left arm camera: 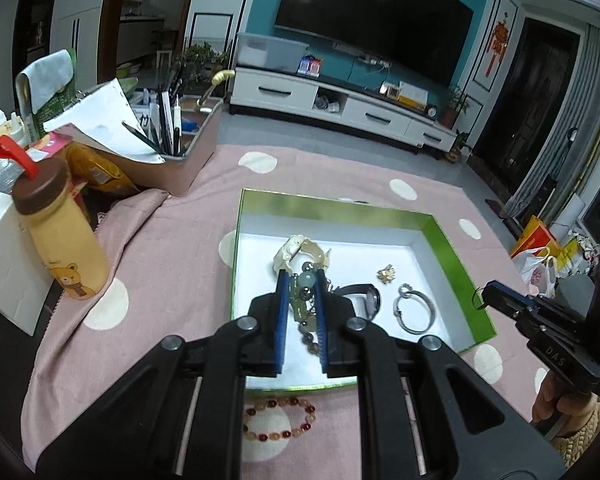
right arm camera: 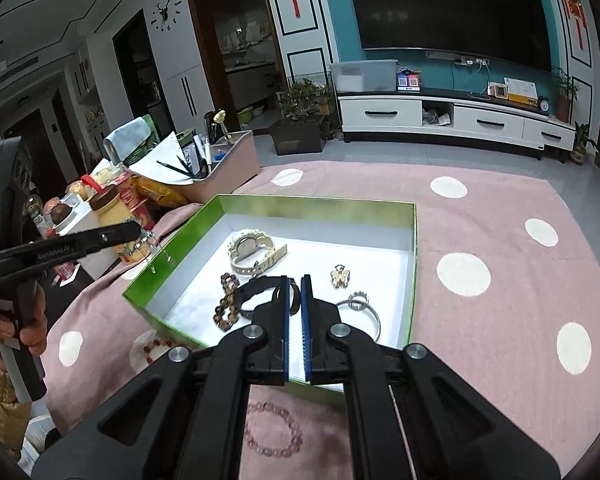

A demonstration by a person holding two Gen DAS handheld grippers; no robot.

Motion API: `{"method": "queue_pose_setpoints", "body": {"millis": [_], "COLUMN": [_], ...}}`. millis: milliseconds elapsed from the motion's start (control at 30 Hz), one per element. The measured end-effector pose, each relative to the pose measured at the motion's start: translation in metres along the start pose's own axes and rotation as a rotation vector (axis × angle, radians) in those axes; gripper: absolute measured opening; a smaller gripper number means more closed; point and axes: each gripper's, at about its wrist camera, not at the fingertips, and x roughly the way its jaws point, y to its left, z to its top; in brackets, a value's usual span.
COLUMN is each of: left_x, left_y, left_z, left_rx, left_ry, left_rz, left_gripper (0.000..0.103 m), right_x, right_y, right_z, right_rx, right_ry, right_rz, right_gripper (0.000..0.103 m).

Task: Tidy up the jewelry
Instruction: 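Carry the jade pendant into the box and open the left gripper while the right releases the ring there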

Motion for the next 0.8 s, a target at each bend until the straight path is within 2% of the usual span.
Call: {"method": "queue_pose_setpoints", "body": {"millis": [367, 700, 800], "left_x": [0.057, 0.075, 0.075], "left_y": [0.001, 0.003, 0.004], "left_z": [-0.001, -0.008, -0.009], "left_rx": [0.021, 0.030, 0.024], "left_ry": [0.122, 0.159, 0.156], "left_rz": [0.040, 0.065, 0.069], "left_gripper": [0.012, 0.012, 0.012], "right_x": [0.052, 0.071, 0.072], "right_y": [-0.008, -0.009, -0.013], "right_z": [0.007, 0.005, 0.005], "right_rx": [0.017, 0.023, 0.046], "right_ry": [0.098, 0.145, 0.148], "right_rz": [-0.016, -0.009, -0.012], "right_gripper": [0.004, 0.005, 0.011]}}
